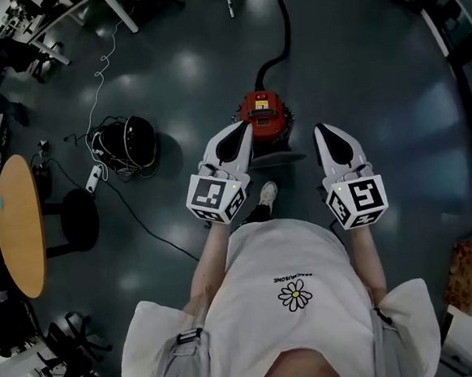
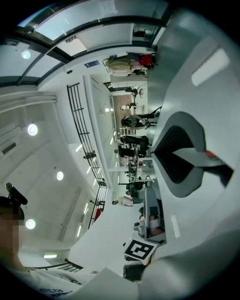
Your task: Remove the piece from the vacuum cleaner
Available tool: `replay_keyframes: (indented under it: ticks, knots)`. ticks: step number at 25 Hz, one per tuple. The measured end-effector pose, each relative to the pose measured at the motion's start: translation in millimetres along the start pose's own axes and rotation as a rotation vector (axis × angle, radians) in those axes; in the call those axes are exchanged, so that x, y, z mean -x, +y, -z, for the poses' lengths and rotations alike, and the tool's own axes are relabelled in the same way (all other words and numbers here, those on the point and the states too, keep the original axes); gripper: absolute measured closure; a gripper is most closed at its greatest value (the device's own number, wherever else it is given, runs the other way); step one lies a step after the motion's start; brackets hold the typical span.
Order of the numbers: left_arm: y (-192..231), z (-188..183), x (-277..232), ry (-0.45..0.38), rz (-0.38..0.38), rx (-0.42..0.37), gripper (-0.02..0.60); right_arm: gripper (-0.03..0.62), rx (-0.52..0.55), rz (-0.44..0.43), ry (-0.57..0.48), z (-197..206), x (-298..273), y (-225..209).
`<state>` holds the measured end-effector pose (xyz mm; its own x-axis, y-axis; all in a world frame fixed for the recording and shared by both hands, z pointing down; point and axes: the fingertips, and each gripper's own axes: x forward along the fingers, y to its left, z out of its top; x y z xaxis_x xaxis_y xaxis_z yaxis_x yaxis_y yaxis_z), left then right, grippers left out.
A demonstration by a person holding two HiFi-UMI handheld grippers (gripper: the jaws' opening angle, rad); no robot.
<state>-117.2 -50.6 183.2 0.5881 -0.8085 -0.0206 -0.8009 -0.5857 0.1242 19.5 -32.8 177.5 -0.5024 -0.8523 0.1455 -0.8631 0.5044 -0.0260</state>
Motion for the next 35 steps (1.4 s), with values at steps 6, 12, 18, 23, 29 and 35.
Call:
replay_keyframes:
  ticks: [6,12,18,23,29,35]
  knots:
    - [57,4,-46,0.006,0.002,0.019,0.581,0.57,0.036,0.011,0.034,0,-73,-15]
    - [76,34,-76,0.131,0.035,0.017,0.581,0.569,0.016,0.025,0.118,29,-94,-33]
    - [84,94,-106,0.324,0.038,0.038,0.581,0.569,-0.059,-0.033,0.222,63,-109,-70]
    - [90,194,-124,0.58,0.082,0.006,0.581,0.569,-0.082,-0.195,0.352,133,-147,-84]
    - [124,352,-157,0.784,0.105,-0.006,0.581,0.441,-0.196,-0.386,0.532,283,-183,-77]
    - [130,462,-172,0.919,0.132,-0.02,0.581,0.326,-0.028,-0.468,0.813,427,-160,-57]
